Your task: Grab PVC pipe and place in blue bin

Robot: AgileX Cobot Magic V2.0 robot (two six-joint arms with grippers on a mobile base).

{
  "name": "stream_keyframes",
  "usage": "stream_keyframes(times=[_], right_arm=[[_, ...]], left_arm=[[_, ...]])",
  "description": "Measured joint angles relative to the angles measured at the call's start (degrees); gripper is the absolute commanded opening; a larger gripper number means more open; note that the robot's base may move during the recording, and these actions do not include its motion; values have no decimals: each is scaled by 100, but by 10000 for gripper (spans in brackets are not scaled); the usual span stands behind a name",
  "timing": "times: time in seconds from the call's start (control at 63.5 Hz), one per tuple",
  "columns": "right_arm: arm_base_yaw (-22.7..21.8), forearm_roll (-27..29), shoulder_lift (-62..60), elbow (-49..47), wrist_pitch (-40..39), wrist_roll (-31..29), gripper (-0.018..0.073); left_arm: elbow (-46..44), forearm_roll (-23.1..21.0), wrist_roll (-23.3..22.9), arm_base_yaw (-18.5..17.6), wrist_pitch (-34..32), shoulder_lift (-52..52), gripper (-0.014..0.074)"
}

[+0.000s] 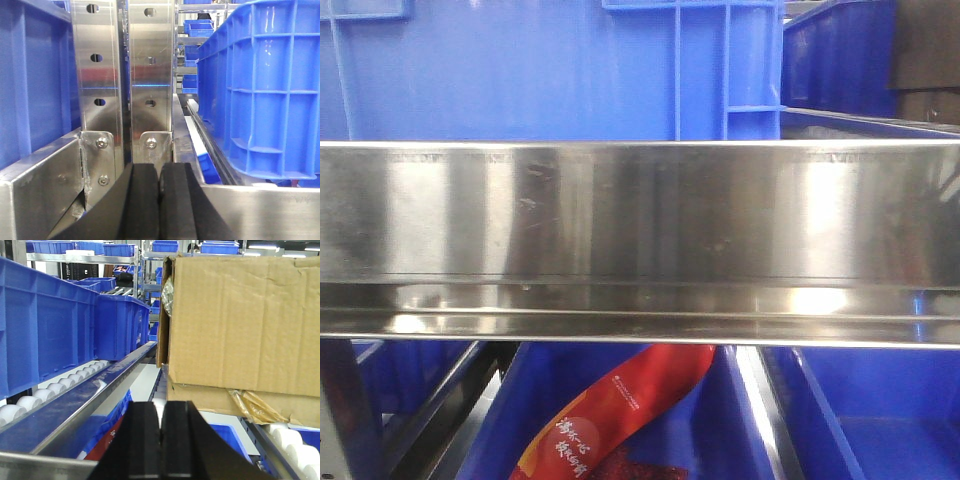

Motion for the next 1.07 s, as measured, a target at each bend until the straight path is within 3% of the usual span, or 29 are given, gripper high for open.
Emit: stream_keyframes(times=[1.071], right_arm=[[0,0,0,0,0,0,-154]], left_arm=[[0,0,0,0,0,0,-111]])
